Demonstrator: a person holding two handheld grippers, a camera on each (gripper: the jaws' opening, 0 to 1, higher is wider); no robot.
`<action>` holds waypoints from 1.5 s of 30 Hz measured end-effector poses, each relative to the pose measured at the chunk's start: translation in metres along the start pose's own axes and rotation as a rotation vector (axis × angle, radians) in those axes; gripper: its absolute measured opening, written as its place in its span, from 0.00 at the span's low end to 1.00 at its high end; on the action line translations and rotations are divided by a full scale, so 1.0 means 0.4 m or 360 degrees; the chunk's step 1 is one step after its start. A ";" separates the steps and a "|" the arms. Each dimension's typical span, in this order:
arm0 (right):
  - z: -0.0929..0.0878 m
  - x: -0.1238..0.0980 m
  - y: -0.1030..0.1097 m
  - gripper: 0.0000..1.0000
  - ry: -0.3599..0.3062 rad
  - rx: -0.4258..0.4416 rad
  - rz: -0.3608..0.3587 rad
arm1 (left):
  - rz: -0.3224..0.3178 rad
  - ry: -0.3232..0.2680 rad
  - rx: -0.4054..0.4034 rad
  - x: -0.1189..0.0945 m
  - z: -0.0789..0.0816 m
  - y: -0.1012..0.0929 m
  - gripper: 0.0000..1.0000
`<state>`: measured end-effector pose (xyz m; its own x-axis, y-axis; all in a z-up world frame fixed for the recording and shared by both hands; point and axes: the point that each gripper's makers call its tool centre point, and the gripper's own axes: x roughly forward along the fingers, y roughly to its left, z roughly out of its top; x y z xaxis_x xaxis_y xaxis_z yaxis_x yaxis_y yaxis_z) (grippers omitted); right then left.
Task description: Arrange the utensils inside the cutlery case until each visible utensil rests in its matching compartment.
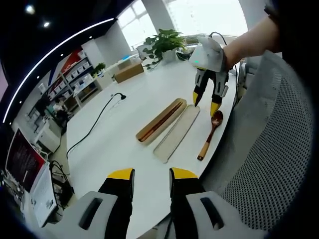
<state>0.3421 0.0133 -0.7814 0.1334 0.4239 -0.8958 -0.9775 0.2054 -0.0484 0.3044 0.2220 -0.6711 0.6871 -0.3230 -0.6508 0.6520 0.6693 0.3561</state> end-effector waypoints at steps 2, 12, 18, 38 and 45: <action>0.000 0.002 0.005 0.37 0.0003 -0.0009 0.0019 | -0.0002 0.0002 0.0000 0.000 -0.001 -0.001 0.28; -0.003 0.015 0.043 0.36 0.0033 -0.0056 0.0102 | -0.0006 0.0007 0.0003 0.001 -0.002 -0.002 0.28; 0.014 0.021 0.079 0.39 0.0000 -0.0112 0.0186 | -0.0008 0.0009 0.0004 0.001 -0.003 -0.003 0.28; 0.004 0.047 0.110 0.36 0.0066 -0.0207 0.0258 | -0.0009 0.0010 0.0003 0.001 -0.003 -0.004 0.28; 0.000 0.059 0.117 0.35 0.0091 -0.0226 0.0272 | -0.0008 0.0011 0.0000 0.001 -0.004 -0.003 0.28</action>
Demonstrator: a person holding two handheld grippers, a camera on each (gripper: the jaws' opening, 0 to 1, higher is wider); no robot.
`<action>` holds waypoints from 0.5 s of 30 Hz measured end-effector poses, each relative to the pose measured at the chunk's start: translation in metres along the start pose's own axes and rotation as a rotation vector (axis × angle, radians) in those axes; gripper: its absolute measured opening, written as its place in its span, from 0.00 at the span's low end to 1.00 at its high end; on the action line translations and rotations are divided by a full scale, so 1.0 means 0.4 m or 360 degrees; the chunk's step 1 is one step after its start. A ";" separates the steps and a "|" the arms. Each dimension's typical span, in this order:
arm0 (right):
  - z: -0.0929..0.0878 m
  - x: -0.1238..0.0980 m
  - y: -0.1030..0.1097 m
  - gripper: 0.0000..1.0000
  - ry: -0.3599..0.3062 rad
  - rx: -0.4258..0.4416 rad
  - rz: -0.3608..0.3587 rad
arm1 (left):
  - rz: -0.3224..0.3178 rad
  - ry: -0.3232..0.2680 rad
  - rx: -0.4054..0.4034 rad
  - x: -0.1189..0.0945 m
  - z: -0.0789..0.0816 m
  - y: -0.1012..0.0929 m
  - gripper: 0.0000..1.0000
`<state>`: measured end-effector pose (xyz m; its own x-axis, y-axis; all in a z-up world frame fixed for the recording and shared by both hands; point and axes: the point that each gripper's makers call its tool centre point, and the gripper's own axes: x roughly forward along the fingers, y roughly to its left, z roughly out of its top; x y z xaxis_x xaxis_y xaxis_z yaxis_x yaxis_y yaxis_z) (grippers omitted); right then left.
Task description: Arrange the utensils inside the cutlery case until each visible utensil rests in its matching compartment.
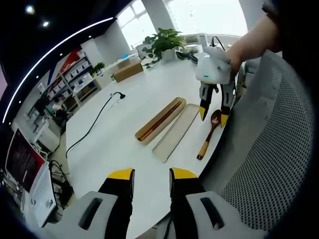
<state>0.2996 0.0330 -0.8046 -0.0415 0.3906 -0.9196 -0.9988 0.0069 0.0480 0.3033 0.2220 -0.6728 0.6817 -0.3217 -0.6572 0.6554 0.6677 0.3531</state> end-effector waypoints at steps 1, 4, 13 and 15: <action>-0.001 0.002 0.001 0.35 0.0007 -0.0006 0.0001 | 0.0000 0.0001 0.0001 0.000 0.000 0.000 0.28; 0.000 0.006 0.005 0.35 0.0015 -0.0019 0.0012 | 0.0000 0.0003 0.0000 0.000 -0.001 0.000 0.28; 0.005 0.020 0.012 0.35 0.0040 -0.0056 0.0036 | -0.0002 0.0005 -0.0001 0.000 -0.002 0.000 0.28; 0.006 0.024 0.015 0.35 0.0042 -0.0063 0.0045 | 0.0000 0.0005 -0.0001 0.000 -0.002 0.000 0.28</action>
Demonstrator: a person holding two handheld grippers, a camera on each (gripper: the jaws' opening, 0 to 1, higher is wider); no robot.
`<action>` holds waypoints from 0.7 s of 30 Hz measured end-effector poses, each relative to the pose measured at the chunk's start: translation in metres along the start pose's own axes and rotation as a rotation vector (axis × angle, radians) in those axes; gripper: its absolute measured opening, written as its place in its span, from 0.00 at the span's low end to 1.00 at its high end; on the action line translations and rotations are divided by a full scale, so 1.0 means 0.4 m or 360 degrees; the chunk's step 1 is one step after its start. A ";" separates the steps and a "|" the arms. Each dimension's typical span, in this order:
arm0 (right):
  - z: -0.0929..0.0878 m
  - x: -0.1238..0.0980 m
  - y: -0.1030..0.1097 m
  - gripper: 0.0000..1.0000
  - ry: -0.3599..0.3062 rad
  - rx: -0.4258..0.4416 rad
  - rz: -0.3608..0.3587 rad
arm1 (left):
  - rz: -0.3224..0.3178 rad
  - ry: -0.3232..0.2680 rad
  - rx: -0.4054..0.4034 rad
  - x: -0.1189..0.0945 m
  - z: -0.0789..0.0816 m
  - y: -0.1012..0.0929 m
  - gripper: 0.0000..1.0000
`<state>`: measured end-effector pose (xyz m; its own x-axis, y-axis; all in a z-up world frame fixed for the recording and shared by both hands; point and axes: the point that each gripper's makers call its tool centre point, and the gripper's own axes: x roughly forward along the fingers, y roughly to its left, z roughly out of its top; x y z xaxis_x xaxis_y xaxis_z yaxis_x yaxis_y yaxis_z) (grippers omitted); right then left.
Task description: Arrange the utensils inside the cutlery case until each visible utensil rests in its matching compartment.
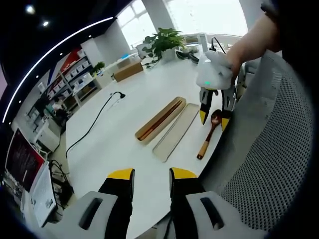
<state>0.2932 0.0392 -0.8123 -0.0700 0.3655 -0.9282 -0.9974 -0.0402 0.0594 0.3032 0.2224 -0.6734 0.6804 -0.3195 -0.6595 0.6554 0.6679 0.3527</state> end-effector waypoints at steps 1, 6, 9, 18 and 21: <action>-0.001 0.002 0.002 0.35 0.0005 -0.0006 0.0005 | 0.0001 0.0000 -0.0002 0.000 0.000 0.000 0.28; 0.001 0.012 0.009 0.34 0.0025 -0.0045 0.0019 | 0.0001 0.0001 -0.0003 0.000 0.000 0.001 0.28; 0.001 0.020 0.012 0.35 0.0046 -0.0050 0.0046 | 0.0000 0.0000 -0.0001 0.001 0.000 0.000 0.28; 0.004 0.028 -0.005 0.34 0.0093 -0.0094 0.0041 | 0.0002 -0.0001 -0.0001 0.000 0.001 0.000 0.28; 0.004 0.033 -0.012 0.34 0.0107 -0.0090 0.0039 | 0.0003 -0.0003 -0.0005 0.000 0.001 0.001 0.28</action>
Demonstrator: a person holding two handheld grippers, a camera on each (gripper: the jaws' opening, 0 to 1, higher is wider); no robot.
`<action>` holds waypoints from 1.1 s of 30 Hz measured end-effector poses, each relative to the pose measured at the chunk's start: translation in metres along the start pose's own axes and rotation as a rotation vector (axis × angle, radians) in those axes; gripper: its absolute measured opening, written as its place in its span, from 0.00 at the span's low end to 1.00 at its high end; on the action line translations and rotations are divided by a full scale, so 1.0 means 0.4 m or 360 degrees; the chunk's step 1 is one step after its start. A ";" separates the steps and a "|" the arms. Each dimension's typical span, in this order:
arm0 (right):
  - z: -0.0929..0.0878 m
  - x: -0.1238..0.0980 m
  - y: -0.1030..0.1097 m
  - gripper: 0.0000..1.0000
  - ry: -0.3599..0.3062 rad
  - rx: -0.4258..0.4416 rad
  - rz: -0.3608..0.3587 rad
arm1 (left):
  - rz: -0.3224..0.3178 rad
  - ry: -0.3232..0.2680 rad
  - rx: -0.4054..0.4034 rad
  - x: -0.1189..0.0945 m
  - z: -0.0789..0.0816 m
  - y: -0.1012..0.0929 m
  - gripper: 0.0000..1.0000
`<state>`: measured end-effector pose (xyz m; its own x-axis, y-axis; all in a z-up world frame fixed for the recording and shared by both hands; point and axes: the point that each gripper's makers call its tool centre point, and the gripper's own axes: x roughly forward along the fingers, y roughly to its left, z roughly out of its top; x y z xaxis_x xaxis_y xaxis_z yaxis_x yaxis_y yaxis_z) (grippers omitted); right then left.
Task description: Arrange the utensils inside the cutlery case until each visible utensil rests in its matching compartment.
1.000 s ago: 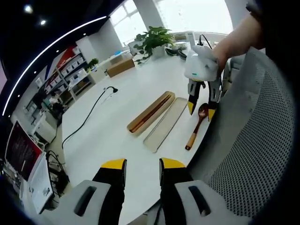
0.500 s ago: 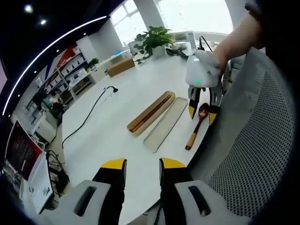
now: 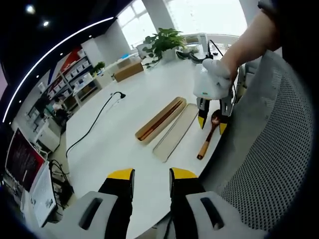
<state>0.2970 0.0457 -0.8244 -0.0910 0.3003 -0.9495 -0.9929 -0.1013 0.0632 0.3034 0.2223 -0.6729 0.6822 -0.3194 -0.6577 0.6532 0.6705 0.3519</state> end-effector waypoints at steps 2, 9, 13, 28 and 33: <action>-0.005 0.001 0.000 0.34 0.0026 -0.0004 0.0009 | 0.0001 0.0000 0.0002 0.000 0.000 0.000 0.28; -0.010 0.007 -0.016 0.33 0.0079 -0.0056 -0.0008 | -0.0002 0.0000 0.0002 0.000 0.000 0.000 0.28; -0.003 0.010 -0.017 0.33 0.0089 -0.0074 0.0000 | -0.0004 0.0002 0.0002 0.000 -0.001 -0.001 0.28; 0.003 0.020 -0.032 0.27 0.0161 -0.0160 -0.0056 | -0.0007 0.0008 0.0003 0.001 -0.003 -0.001 0.28; 0.002 0.020 -0.031 0.27 0.0169 -0.0152 -0.0065 | -0.0008 0.0012 0.0006 0.002 -0.003 -0.002 0.28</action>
<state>0.3087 0.0503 -0.8327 -0.0367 0.2043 -0.9782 -0.9833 -0.1821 -0.0011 0.3028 0.2224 -0.6746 0.6763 -0.3179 -0.6645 0.6580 0.6661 0.3511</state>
